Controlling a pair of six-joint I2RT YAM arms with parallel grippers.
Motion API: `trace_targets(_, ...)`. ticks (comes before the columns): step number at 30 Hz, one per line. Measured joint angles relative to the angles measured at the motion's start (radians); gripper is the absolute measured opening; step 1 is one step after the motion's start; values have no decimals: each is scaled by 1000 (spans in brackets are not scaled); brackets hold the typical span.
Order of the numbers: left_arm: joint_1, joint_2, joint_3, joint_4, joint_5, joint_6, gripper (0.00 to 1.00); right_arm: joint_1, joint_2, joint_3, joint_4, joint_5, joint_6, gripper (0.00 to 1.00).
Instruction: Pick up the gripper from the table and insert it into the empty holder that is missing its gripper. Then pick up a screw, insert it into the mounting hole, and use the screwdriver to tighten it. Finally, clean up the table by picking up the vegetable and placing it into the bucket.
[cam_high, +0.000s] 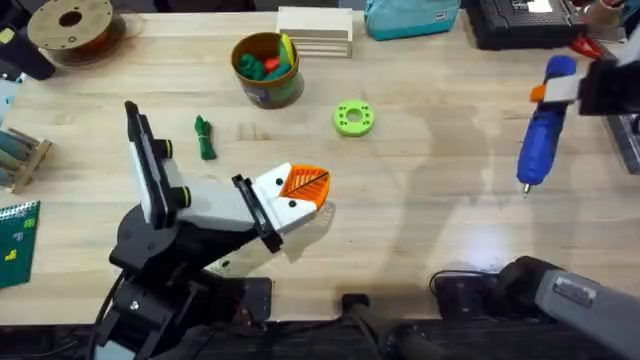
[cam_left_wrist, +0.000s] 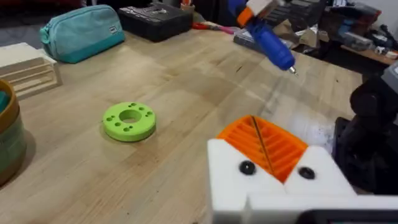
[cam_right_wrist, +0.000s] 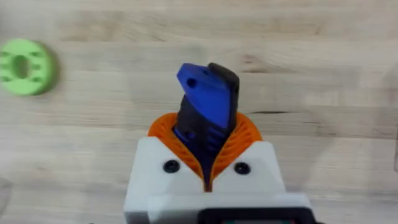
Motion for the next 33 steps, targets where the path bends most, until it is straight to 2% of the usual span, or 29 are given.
trace_targets(5,0,0,0,0,-1,0,6,45,-233,0,-30,-102,48,31)
trace_targets(9,0,0,0,0,-1,0,6,103,-432,-2,17,-167,111,31)
trace_targets(13,0,0,0,0,-1,0,6,174,-609,-42,208,-200,233,31)
trace_targets(18,0,0,0,0,-1,0,6,324,-747,-186,556,-223,438,31)
trace_targets(24,0,0,0,0,-1,0,6,593,-699,-357,885,-233,591,31)
trace_targets(28,0,0,0,0,-1,0,6,789,-578,-381,1067,-235,613,31)
trace_targets(33,0,0,0,0,-1,5,6,999,-389,-381,1377,-239,616,31)
